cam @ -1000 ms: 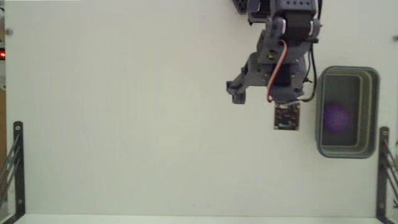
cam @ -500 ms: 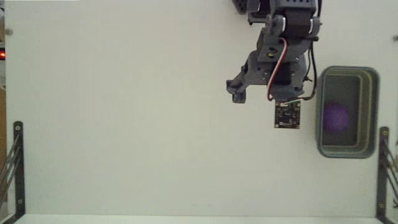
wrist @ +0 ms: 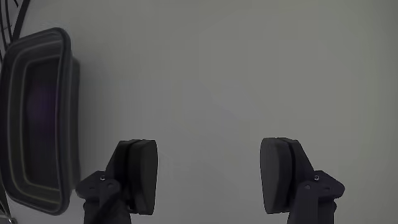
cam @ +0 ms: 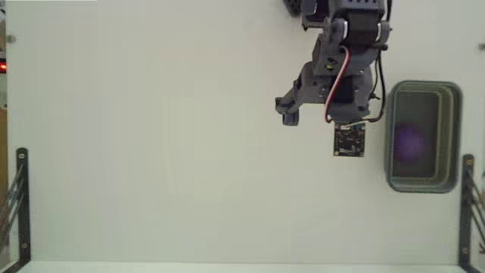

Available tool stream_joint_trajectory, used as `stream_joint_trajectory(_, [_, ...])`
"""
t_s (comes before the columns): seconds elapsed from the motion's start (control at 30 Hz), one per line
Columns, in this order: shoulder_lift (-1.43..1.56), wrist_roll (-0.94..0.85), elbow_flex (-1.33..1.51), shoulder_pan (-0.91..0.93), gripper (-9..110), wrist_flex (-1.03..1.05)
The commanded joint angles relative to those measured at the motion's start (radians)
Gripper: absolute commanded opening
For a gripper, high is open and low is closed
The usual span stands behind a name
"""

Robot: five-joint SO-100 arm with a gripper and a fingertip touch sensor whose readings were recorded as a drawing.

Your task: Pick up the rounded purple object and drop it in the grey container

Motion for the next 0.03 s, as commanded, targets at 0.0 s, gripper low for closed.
stream_joint_trajectory(0.0, [0.035,0.003,0.004,0.005,110,0.002])
